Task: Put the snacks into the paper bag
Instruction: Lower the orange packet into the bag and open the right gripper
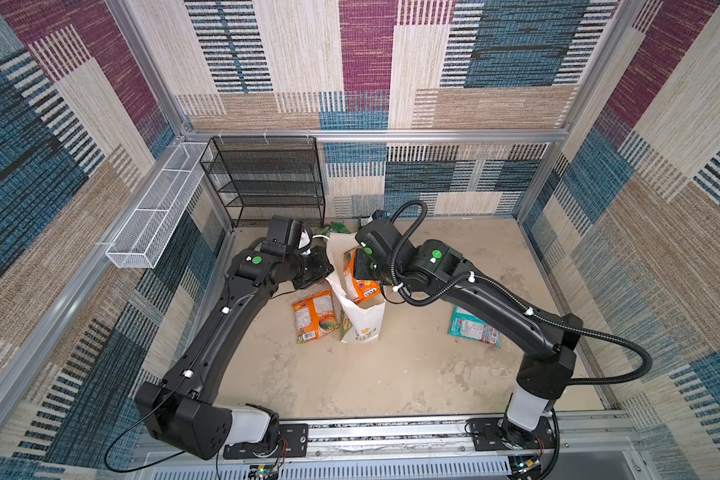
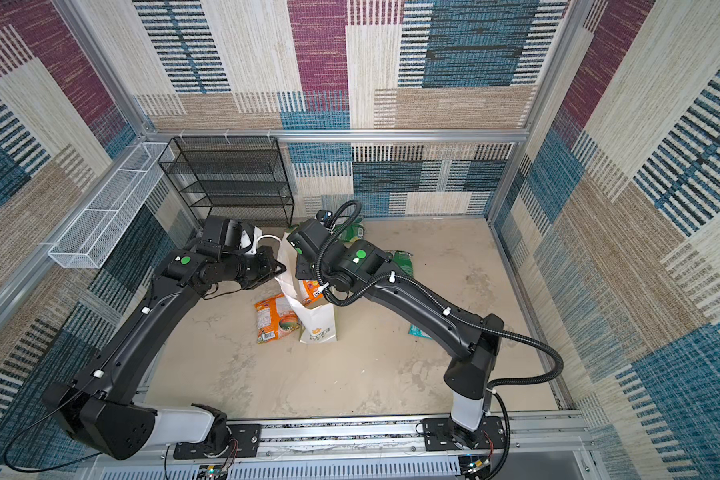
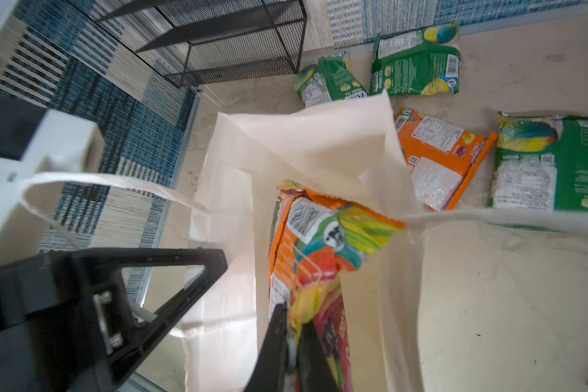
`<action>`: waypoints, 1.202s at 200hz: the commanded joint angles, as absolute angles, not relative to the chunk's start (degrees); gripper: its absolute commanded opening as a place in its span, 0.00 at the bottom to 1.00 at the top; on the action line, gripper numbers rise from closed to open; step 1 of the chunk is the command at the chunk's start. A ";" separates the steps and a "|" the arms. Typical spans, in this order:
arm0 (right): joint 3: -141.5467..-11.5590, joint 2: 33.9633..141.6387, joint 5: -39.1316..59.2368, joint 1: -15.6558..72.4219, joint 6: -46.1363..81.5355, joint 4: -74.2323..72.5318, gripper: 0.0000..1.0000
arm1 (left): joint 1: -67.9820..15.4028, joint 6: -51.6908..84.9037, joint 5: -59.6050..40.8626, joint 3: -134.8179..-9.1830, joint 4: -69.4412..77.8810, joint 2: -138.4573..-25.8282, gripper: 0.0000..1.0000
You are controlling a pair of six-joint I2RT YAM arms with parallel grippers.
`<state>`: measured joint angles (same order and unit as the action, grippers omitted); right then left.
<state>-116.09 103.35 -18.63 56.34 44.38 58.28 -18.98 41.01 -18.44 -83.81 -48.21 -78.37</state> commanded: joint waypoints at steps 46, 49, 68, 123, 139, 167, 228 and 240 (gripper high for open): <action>-112.02 105.87 -10.07 60.46 47.70 55.24 0.00 | -18.95 42.85 -20.48 -82.56 -44.37 -78.67 0.00; -111.21 105.83 -8.77 60.42 47.85 54.73 0.00 | -18.91 42.83 -20.41 -82.64 -44.33 -78.66 0.00; -109.07 106.61 -6.26 60.39 47.59 54.36 0.00 | -18.97 43.05 -20.31 -82.42 -44.36 -78.74 0.00; -110.86 108.12 -1.69 59.66 45.26 53.33 0.01 | -18.98 43.29 -19.60 -82.11 -44.30 -78.27 0.00; -112.79 108.39 -1.02 58.83 43.20 53.92 0.08 | -18.99 43.46 -19.52 -81.92 -44.30 -78.26 0.00; -117.49 107.83 -7.94 58.01 39.05 58.11 0.28 | -18.98 43.33 -19.25 -81.86 -44.47 -77.98 0.00; -138.93 115.08 -25.66 57.35 32.70 76.05 0.47 | -18.93 42.36 -20.09 -82.84 -44.54 -77.19 0.00; -145.10 115.86 -24.69 57.26 30.20 76.46 0.51 | -18.98 42.28 -19.29 -83.03 -44.94 -77.21 0.00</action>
